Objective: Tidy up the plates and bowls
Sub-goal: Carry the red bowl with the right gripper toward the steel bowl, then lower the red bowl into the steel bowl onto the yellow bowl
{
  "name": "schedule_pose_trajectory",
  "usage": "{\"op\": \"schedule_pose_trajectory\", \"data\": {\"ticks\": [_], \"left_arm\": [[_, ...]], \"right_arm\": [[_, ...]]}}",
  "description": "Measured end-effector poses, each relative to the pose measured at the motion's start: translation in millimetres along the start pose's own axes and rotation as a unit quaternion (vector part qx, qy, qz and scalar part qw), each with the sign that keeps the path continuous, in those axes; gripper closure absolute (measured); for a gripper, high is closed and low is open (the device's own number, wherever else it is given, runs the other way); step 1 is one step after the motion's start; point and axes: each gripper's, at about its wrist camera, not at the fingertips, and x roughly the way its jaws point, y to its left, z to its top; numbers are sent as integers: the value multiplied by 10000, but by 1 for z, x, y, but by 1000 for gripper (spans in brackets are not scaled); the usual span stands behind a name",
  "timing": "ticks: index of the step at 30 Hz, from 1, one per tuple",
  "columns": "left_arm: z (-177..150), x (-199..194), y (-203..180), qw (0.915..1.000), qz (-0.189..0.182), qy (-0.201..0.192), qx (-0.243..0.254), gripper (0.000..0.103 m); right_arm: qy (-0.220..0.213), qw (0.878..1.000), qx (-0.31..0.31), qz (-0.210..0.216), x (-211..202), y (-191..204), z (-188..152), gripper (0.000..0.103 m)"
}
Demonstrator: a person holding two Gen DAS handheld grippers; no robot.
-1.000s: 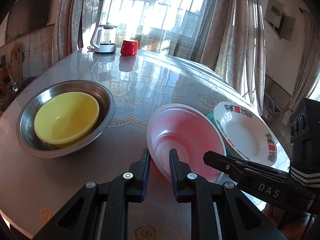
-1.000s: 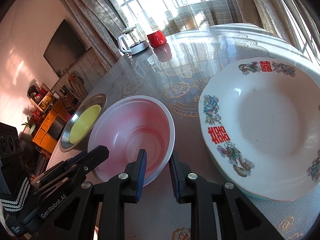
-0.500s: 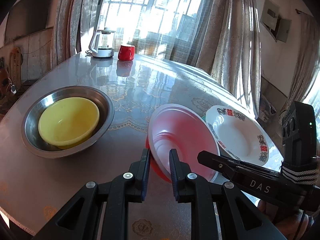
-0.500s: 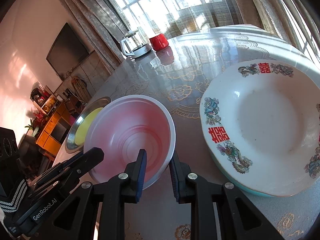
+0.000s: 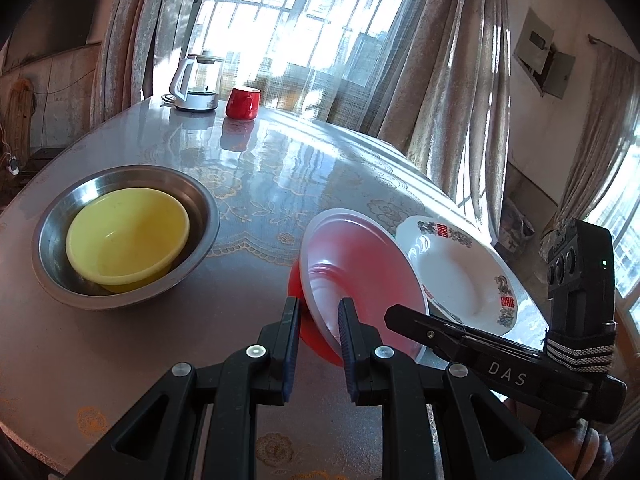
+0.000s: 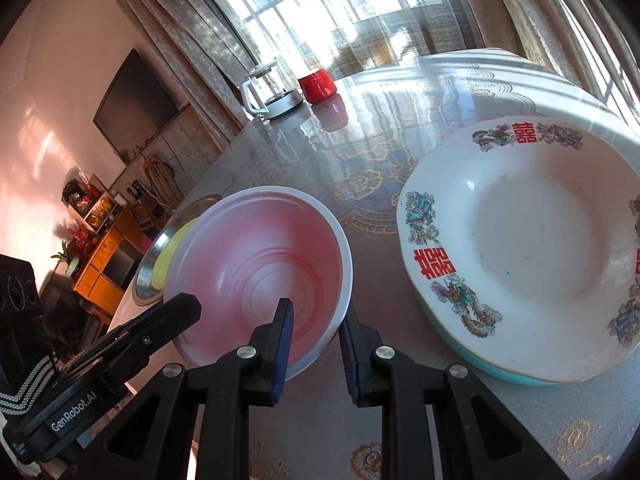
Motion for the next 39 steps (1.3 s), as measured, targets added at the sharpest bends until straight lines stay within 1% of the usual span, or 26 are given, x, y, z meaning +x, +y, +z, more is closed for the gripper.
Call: {"op": "schedule_pose_trajectory", "data": {"ticks": [4, 7, 11, 14, 17, 22, 29, 36, 39], "left_arm": [[-3, 0, 4, 10000, 13, 62, -34, 84], [-5, 2, 9, 9998, -44, 120, -118, 84], [-9, 8, 11, 9996, 120, 239, -84, 84], [-13, 11, 14, 9994, 104, 305, -149, 84], [-11, 5, 14, 9997, 60, 194, -101, 84], [-2, -8, 20, 9999, 66, -40, -114, 84], [19, -29, 43, 9982, 333, -416, -281, 84], [40, -42, 87, 9940, 581, -605, -699, 84], [47, -41, 103, 9916, 812, -593, -810, 84]], "right_arm": [[26, 10000, -15, 64, 1, 1, -1, 80], [89, 9999, 25, 124, 2, 1, -3, 80], [125, 9998, -15, 152, 3, 4, -4, 80], [238, 9997, -27, 85, 8, 5, -6, 80], [219, 9997, -62, 74, 9, 7, -7, 80], [90, 9996, -183, 215, 2, 18, 2, 80], [119, 9975, -393, 582, 13, 46, 26, 80], [158, 9933, -696, 913, 43, 89, 55, 80], [212, 9919, -727, 1016, 60, 105, 65, 80]]}}
